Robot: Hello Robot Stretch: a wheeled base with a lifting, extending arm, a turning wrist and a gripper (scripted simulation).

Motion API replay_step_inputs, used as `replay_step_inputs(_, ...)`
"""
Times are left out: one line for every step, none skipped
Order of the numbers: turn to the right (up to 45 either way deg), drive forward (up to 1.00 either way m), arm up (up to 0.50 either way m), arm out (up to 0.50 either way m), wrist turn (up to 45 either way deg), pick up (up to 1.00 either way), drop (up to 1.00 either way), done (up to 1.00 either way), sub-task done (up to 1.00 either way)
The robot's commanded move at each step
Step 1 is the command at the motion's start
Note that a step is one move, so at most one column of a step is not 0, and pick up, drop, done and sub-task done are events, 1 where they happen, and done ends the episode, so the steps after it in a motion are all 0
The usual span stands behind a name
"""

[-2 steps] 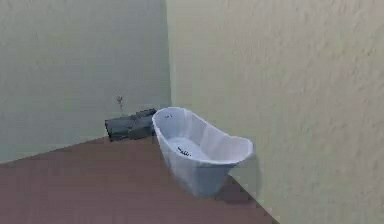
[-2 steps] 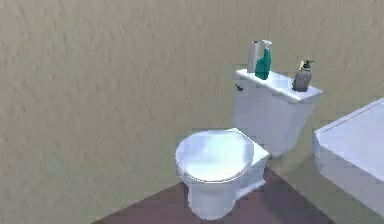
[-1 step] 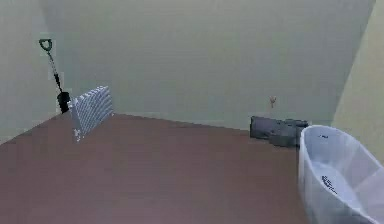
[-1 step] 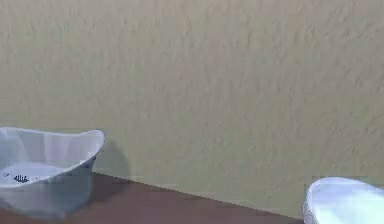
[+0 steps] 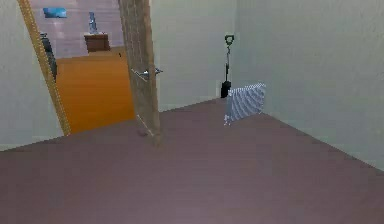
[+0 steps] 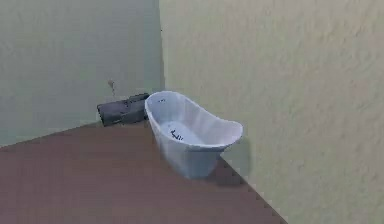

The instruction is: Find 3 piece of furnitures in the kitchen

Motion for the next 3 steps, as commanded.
replay_step_inputs(-24.0, 0.0, 0.0, 0.0, 0.0, 0.0, 0.0, 0.0, 0.0)
replay_step_inputs(0.0, 1.0, 0.0, 0.0, 0.0, 0.0, 0.0, 0.0, 0.0)
replay_step_inputs(0.0, 1.0, 0.0, 0.0, 0.0, 0.0, 0.0, 0.0, 0.0)
